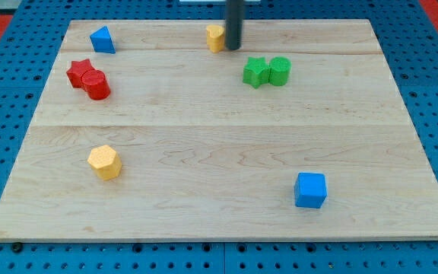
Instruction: Separate the red star from the red circle
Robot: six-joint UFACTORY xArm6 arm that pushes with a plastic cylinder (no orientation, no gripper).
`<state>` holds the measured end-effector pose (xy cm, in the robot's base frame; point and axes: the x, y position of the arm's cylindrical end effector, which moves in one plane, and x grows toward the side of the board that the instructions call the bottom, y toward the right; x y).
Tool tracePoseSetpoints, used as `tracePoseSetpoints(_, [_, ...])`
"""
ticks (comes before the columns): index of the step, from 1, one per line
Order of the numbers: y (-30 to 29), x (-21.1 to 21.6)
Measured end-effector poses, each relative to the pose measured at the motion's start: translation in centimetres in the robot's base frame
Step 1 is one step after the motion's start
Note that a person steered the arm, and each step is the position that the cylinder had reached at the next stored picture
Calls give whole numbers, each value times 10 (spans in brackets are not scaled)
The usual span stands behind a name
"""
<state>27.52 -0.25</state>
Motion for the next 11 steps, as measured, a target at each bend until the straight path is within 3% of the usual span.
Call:
tracePoseSetpoints(1, [-41, 61])
tracePoseSetpoints(2, [-131, 110])
tracePoseSetpoints(3, [-266, 129])
tracePoseSetpoints(4, [-302, 140])
tracePoseSetpoints(5, [-302, 140])
tracePoseSetpoints(7, [-302, 82])
tracePoseSetpoints(8, [-260, 46])
tracePoseSetpoints(9, [-172, 44])
tracePoseSetpoints(10, [-144, 45])
tracePoseSetpoints(11, [-200, 42])
